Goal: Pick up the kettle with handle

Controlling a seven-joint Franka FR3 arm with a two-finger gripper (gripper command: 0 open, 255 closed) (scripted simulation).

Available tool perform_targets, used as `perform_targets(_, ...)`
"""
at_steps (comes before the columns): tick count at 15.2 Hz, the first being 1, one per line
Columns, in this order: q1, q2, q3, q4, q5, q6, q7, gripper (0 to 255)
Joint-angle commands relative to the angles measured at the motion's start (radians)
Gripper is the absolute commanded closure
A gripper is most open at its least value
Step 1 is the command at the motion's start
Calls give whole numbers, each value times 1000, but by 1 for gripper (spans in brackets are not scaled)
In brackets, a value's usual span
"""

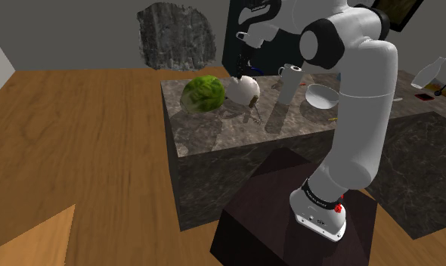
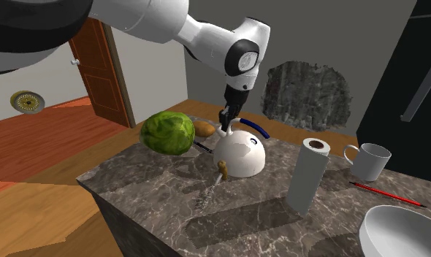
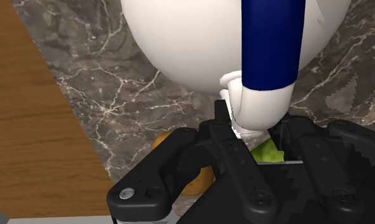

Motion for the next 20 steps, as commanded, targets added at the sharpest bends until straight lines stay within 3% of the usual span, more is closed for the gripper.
perform_targets(1, 0, 1, 0, 0, 0, 0, 0, 255)
perform_targets(20, -7, -44, -20, 141, -47, -168, 63, 255)
